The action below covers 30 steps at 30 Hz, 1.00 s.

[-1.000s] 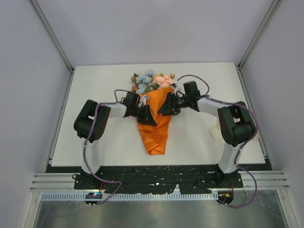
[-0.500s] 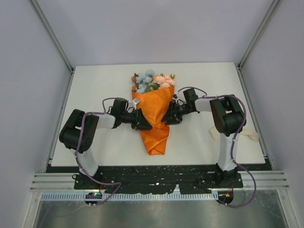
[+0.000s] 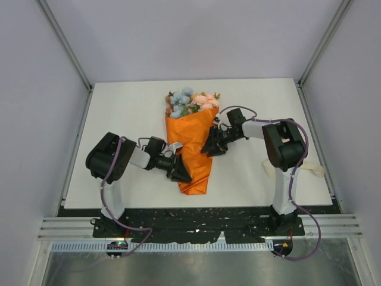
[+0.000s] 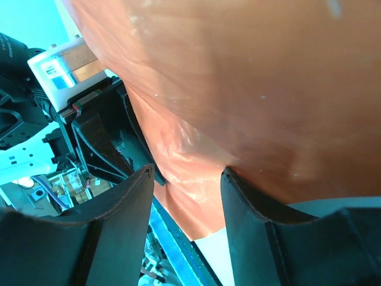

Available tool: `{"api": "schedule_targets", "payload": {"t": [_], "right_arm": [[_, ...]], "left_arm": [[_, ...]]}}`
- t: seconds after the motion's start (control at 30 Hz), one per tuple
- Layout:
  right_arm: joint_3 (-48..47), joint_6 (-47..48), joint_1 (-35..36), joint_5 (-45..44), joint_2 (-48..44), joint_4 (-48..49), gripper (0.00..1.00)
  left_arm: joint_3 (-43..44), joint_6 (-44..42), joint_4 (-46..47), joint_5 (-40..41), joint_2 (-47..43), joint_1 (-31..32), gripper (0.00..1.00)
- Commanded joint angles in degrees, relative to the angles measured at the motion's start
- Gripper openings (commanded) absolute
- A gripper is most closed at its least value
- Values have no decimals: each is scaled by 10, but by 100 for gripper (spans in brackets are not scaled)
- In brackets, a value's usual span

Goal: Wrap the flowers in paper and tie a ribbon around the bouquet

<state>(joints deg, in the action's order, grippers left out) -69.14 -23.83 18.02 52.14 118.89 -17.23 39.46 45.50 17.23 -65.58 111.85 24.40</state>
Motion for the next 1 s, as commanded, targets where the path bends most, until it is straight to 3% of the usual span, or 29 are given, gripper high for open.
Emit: {"api": "schedule_targets", "payload": {"t": [0.0,0.1,0.2,0.37,0.63,0.87,0.97], "right_arm": [[19,73,3,-181,51,-69,57],[16,75,3,-184,50,-71,58],[10,85,3,-188,51,-75,58],[-8,115,15,-204,53,-104,59],[-29,143,22,-222,60,-133,59],[-50,160,28,-231,70,-153,59],[-54,163,26,-231,70,-158,59]], "left_arm": [[-51,-89,-94,56,-56,4,35],[-90,-100,-126,77,-114,3,40],[-92,-84,-112,103,-89,-19,40],[-14,-56,-116,145,-19,-91,38],[101,-35,-122,191,4,-165,38],[247,-8,-170,246,55,-183,39],[252,-5,-180,241,56,-180,38]]}}
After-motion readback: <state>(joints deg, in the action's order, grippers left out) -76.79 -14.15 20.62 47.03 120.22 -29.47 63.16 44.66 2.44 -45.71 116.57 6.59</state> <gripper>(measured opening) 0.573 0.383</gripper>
